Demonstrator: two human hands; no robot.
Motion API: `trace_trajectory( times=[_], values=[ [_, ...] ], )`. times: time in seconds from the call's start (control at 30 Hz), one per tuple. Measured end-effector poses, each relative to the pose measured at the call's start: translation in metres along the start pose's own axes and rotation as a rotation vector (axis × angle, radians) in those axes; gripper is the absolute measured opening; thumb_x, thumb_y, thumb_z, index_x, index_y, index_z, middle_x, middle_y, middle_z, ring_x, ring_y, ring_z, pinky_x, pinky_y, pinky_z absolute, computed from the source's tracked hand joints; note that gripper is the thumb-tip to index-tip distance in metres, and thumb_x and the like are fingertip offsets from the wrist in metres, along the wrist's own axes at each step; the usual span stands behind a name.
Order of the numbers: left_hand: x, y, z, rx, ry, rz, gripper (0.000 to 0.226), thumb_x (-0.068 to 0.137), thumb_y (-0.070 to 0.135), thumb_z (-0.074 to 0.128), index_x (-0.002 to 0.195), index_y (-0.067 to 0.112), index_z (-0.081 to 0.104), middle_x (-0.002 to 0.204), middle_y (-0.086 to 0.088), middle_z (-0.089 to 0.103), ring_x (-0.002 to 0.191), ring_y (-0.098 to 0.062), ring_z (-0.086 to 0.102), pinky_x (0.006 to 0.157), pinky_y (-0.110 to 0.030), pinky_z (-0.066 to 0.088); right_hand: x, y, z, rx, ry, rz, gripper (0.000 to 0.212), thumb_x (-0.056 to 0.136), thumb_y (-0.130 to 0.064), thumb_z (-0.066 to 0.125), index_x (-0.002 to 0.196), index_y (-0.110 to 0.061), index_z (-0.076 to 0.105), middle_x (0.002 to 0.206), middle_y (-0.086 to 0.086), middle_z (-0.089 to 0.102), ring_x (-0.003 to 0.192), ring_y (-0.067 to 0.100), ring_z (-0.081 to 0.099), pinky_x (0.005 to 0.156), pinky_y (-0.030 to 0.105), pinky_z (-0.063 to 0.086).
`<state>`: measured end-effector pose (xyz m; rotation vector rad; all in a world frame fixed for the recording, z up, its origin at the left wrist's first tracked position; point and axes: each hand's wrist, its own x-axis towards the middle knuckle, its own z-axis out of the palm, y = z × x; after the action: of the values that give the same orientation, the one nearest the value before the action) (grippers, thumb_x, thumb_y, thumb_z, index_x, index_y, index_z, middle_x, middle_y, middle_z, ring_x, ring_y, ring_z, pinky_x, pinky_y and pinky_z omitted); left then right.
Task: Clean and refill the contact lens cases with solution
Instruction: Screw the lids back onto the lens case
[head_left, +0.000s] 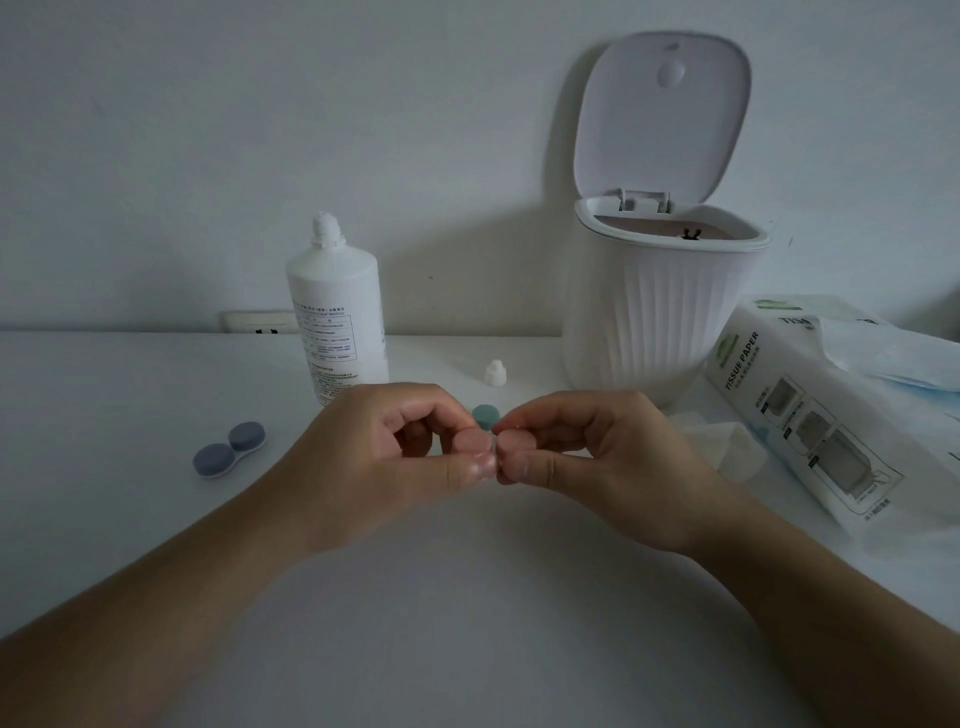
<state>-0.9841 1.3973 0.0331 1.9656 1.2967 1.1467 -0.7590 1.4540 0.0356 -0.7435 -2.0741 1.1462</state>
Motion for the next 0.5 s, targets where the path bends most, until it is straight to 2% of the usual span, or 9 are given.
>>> trace_trajectory(
  times=[0.13, 0.2, 0.37, 0.5],
  values=[
    [-0.0004, -0.0006, -0.0006, -0.054, -0.033, -0.031, 0.025, 0.068, 0.052, 0.077, 0.082, 0.03, 0.076, 0.073, -0.009, 0.065, 0.062, -0.028, 0.046, 0.055, -0.025, 0.038, -0.0009, 0.002, -0.0003, -0.022, -0.017, 0.009, 0.019, 0.082, -0.023, 0.08, 0.101, -0.02, 0.077, 0.095, -0.007, 0.079, 0.091, 0.011, 0.075, 0.088, 0.026, 0.059],
    [0.0001, -0.0019, -0.001, -0.08, -0.047, -0.043, 0.028, 0.067, 0.05, 0.078, 0.082, 0.027, 0.077, 0.073, -0.007, 0.067, 0.061, -0.02, 0.047, 0.056, -0.025, 0.039, -0.0011, 0.0032, -0.0007, -0.033, -0.024, 0.01, 0.018, 0.083, -0.021, 0.08, 0.1, -0.023, 0.077, 0.095, -0.008, 0.079, 0.091, 0.01, 0.075, 0.087, 0.025, 0.058],
    [0.0001, -0.0026, -0.0019, -0.102, -0.064, -0.041, 0.027, 0.067, 0.051, 0.079, 0.083, 0.03, 0.078, 0.076, -0.004, 0.071, 0.063, -0.012, 0.049, 0.057, -0.021, 0.041, -0.0005, 0.0046, -0.0008, 0.013, -0.037, 0.008, 0.016, 0.083, -0.02, 0.08, 0.098, -0.024, 0.077, 0.094, -0.006, 0.079, 0.091, 0.011, 0.075, 0.087, 0.023, 0.057],
    [-0.0017, -0.0034, -0.0006, 0.015, 0.006, -0.005, 0.023, 0.068, 0.054, 0.077, 0.084, 0.037, 0.076, 0.072, -0.004, 0.065, 0.058, -0.02, 0.043, 0.054, -0.023, 0.037, 0.0012, 0.0059, -0.0016, 0.036, -0.051, -0.005, 0.021, 0.083, -0.023, 0.078, 0.103, -0.02, 0.077, 0.096, -0.004, 0.079, 0.093, 0.013, 0.075, 0.087, 0.023, 0.057]
  ],
)
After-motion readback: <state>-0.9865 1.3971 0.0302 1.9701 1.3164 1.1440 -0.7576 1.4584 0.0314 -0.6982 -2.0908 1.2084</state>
